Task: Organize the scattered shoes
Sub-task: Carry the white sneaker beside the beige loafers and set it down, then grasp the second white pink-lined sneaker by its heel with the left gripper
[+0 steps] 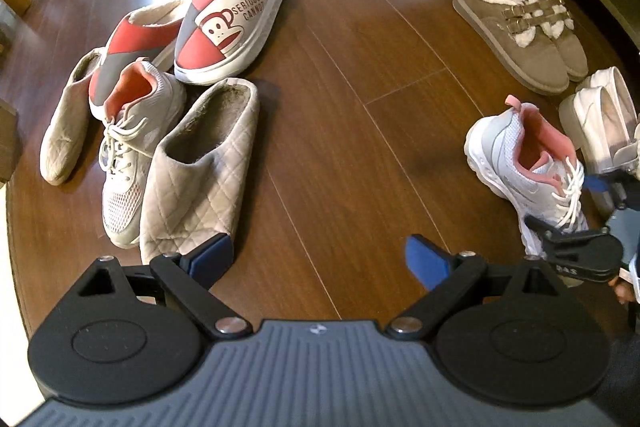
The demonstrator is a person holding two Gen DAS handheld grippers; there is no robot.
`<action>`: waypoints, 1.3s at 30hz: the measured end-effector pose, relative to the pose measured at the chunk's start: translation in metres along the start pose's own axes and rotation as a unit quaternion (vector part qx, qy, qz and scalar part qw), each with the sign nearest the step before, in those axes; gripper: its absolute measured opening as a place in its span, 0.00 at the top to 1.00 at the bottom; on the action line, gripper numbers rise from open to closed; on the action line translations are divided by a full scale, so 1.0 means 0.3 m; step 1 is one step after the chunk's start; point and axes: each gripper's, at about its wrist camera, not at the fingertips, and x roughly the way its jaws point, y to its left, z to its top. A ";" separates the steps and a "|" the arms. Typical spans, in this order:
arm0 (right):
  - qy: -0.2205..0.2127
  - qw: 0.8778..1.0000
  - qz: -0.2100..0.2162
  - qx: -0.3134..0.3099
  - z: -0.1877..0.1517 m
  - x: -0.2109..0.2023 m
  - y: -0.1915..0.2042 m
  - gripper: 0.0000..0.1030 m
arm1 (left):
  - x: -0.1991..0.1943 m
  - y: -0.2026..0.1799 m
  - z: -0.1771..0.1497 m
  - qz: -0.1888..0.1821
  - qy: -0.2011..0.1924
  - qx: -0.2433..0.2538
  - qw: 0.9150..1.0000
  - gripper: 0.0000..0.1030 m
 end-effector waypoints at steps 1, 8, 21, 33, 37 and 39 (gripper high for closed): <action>-0.001 1.000 -0.004 0.005 -0.006 -0.006 -0.008 0.34 | 0.003 -0.005 0.002 0.001 0.001 0.002 1.000 0.08; 0.005 0.998 -0.036 0.049 -0.052 -0.045 -0.090 0.44 | 0.016 -0.049 0.007 -0.001 0.005 0.020 1.000 0.08; 0.017 0.998 -0.041 0.050 -0.091 -0.076 -0.212 0.44 | 0.025 -0.111 0.024 -0.004 0.006 0.040 0.999 0.08; 0.028 0.998 -0.043 0.042 -0.068 -0.095 -0.201 0.11 | 0.061 -0.105 0.019 -0.020 0.028 0.027 0.999 0.08; -0.025 0.996 -0.033 0.077 -0.044 -0.230 -0.216 0.04 | 0.051 -0.028 -0.010 -0.001 0.021 0.007 1.000 0.08; -0.053 0.992 -0.032 0.113 -0.032 -0.296 -0.242 0.01 | 0.052 0.009 -0.030 0.008 0.022 -0.005 1.000 0.08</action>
